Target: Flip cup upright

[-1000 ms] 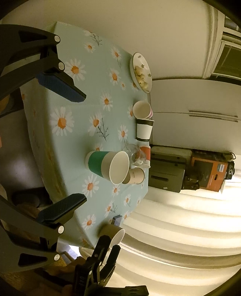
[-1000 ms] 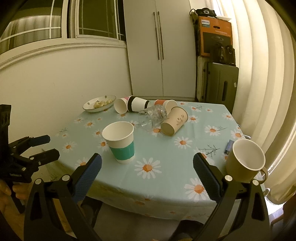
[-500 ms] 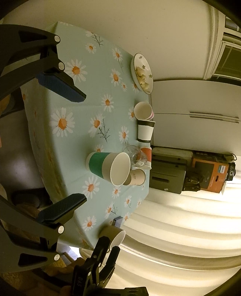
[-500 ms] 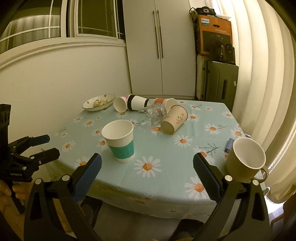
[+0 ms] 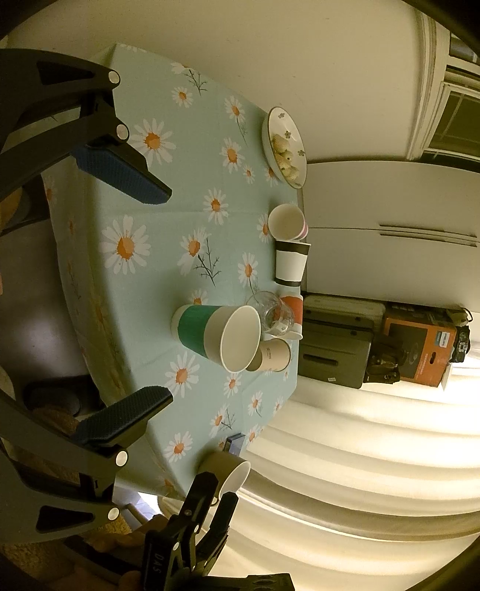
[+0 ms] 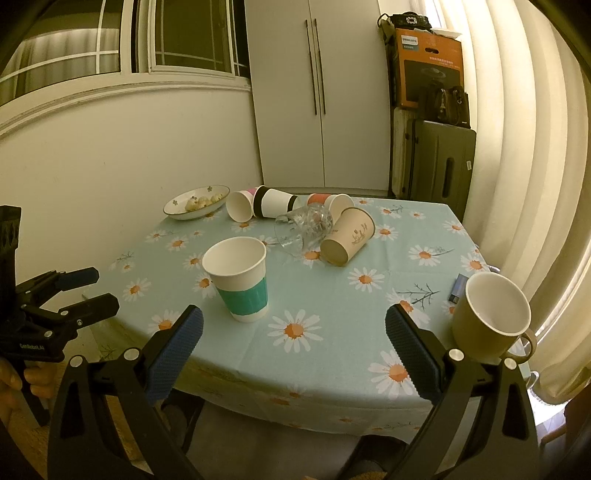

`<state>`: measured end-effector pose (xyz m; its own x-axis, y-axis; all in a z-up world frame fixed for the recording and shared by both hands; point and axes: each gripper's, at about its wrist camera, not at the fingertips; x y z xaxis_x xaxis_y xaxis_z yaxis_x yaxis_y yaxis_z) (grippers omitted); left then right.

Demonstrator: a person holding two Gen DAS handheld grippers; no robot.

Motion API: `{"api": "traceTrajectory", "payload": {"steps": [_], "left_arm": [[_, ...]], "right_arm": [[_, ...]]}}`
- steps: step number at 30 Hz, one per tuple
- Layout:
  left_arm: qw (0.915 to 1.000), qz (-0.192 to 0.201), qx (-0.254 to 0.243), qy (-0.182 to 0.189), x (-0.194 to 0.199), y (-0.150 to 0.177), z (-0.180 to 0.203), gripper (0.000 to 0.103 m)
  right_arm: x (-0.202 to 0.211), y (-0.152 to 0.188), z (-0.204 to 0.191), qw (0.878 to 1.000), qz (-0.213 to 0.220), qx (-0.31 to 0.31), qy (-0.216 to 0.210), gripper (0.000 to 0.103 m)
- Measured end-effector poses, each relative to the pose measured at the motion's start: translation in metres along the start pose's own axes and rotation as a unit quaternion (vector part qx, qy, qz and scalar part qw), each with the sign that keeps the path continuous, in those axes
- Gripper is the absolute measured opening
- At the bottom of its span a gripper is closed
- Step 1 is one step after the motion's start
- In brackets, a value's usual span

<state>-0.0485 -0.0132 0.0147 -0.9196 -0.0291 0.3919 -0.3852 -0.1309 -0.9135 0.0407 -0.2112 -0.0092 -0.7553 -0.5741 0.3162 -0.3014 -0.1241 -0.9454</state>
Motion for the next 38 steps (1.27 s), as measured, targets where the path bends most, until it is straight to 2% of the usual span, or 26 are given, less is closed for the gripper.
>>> {"api": "traceTrajectory", "payload": {"steps": [38], "left_arm": [[0.9999, -0.007, -0.006, 0.008, -0.0027, 0.004, 0.0066, 0.096]], "right_arm": [[-0.0081, 0.0042, 0.0001, 1.0, -0.017, -0.001, -0.005, 0.098]]}}
Point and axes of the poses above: each gripper's, at about its wrist camera, not at the fingertips, and x roughly against the way its jaws point, z to its right, y to its underside, and after that the axes turned 13 degrees about z, right-handed
